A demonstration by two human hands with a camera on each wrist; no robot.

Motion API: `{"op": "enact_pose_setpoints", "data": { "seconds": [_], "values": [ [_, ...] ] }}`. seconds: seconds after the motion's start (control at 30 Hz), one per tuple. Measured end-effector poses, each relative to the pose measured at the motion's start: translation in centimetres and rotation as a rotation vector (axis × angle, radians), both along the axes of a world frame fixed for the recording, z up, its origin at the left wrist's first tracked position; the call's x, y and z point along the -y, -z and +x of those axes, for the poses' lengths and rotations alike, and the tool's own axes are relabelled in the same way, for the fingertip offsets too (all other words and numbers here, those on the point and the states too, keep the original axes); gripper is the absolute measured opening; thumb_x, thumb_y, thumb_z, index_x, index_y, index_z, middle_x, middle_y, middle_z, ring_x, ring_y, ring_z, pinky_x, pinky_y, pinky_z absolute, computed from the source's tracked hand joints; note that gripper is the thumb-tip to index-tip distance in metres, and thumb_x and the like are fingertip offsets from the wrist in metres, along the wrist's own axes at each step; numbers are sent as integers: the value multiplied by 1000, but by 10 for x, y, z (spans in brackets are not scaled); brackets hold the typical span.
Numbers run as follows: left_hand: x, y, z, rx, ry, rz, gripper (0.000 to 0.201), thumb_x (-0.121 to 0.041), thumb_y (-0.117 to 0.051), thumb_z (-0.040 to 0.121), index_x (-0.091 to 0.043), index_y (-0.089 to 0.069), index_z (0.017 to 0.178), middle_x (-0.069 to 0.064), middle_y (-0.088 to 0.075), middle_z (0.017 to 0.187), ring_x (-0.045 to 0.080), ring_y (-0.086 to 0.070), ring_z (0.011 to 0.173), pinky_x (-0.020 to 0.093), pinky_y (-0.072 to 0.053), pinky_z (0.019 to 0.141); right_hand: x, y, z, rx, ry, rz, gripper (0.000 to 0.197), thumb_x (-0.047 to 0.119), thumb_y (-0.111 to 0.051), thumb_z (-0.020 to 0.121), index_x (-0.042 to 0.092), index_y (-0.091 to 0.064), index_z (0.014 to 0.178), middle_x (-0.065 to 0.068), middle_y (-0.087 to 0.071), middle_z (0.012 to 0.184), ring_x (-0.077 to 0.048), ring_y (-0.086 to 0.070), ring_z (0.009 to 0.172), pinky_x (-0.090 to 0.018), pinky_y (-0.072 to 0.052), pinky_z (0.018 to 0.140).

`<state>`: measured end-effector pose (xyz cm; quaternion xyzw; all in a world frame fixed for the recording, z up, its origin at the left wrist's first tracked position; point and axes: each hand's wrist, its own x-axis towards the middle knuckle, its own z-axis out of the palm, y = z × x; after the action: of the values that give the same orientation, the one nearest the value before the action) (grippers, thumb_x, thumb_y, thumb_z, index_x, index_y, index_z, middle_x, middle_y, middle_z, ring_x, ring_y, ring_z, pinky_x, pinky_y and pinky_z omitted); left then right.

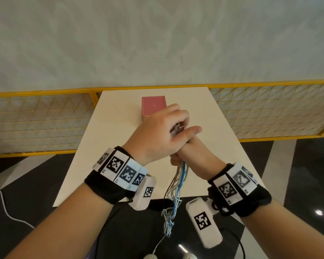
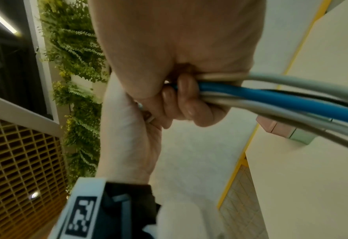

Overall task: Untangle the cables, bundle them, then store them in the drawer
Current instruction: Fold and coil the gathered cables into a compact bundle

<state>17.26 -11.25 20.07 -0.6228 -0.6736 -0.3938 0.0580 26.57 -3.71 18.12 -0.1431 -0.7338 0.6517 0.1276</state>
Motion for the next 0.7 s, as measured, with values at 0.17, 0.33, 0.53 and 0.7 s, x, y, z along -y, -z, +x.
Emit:
{"op": "enact_pose_setpoints", "data": {
  "seconds": [0.17,0.33,0.53,0.7],
  "values": [
    [-5,-3,-11,54,-118,173,36,-16,-64,90,-13,-49,58,-9,-42,53,6,-40,51,16,-32,53,-7,2,2,-72,-210,-79,25,-5,-48,88,12,-41,71,4,-35,56,-9,-32,47,-24,-35,50],
    [-3,-11,-34,203,-257,200,39,-22,-60,92,-18,-50,55,-9,-47,48,6,-41,48,19,-31,50,-9,13,6,22,-227,75,22,20,-31,103,10,-38,84,1,-33,62,-12,-34,51,-25,-36,50],
    [-7,1,-32,-399,-127,87,23,-30,-53,98,-14,-70,97,0,-67,99,23,-59,96,32,-36,94,-18,17,-3,142,-38,102,31,18,-35,100,14,-37,69,0,-32,53,-9,-25,41,-22,-23,40],
    [-8,31,-20,-236,31,-222,68,-60,-12,97,-21,-66,86,-8,-65,71,17,-60,70,37,-46,75,-23,3,0,173,-234,77,35,-5,-28,88,13,-35,59,5,-28,47,-8,-23,42,-22,-23,44]
  ]
}}
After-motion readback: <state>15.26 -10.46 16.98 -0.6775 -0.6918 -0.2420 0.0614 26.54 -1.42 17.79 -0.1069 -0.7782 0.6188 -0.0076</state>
